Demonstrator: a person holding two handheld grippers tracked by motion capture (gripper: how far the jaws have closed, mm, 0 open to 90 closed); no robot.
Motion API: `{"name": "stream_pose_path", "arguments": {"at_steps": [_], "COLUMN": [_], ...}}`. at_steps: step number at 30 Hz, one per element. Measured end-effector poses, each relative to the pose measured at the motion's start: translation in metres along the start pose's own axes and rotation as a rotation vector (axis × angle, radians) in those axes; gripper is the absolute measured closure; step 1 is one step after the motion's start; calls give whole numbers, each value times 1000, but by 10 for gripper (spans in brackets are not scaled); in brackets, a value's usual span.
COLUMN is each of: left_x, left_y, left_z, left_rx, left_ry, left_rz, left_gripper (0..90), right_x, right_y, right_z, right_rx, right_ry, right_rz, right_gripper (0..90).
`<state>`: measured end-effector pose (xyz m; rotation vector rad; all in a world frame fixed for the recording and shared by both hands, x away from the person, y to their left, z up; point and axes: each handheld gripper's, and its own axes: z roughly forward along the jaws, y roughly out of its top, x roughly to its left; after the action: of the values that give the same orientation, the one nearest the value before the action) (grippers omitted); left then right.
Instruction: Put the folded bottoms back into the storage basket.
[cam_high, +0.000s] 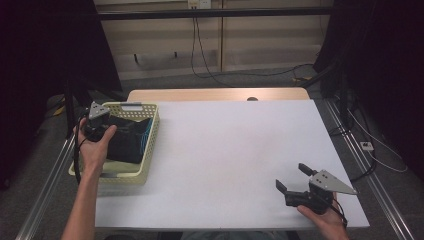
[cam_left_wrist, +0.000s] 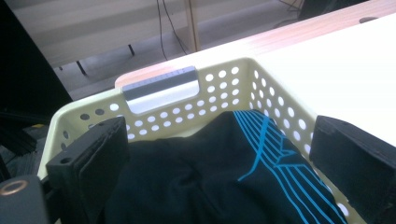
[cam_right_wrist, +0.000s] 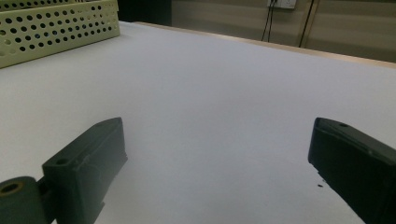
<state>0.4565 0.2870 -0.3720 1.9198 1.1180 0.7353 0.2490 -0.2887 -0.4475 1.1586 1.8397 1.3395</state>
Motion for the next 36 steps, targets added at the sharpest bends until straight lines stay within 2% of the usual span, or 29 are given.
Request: {"name": "stream_pose_path", "arguments": {"at_steps": [2, 5, 6, 9, 11, 13, 16, 22, 26, 29, 31, 32, 34, 36], "left_x": [0, 0, 1, 2, 3, 4, 6, 5, 4, 0, -2, -3, -3, -4], "left_y": [0, -1, -2, -2, -4, -6, -9, -14, -18, -18, -20, -20, -23, -27], "left_z": [-4, -11, -13, -20, -26, -32, -41, -55, -63, -72, -77, -80, -85, -89], "left_rx": [6, -19, -26, -2, -10, -17, -23, -37, -63, -83, -90, -91, -96, -107], "left_ry": [0, -2, -4, 12, 21, 10, 25, 29, -4, 12, 7, 21, 43, 47], "left_rz": [8, 16, 7, 10, 6, -8, -9, 1, -46, -30, -31, -29, -38, -46], "left_gripper": [49, 48, 46, 47, 48, 56, 68, 62, 60, 62, 62, 62, 54, 54], "right_x": [0, 1, 1, 1, 2, 2, 4, 4, 3, 4, 5, 5, 5, 4], "right_y": [0, 0, 0, 0, 0, 0, 0, 0, 1, 2, 2, 3, 2, 3], "right_z": [0, 0, 0, 0, -1, -1, 0, -1, -1, -3, -4, -3, -3, -2], "right_rx": [1, 3, 4, 5, 4, 5, 6, 4, 3, -8, -11, -10, -7, -7], "right_ry": [-3, -3, -4, -7, -11, -10, -9, -13, -19, -28, -31, -33, -31, -27], "right_rz": [-2, -7, -8, -6, -9, -5, -5, -5, -2, -4, -3, -6, -3, 0], "right_gripper": [38, 38, 39, 39, 39, 39, 39, 39, 39, 39, 39, 39, 38, 38]}}
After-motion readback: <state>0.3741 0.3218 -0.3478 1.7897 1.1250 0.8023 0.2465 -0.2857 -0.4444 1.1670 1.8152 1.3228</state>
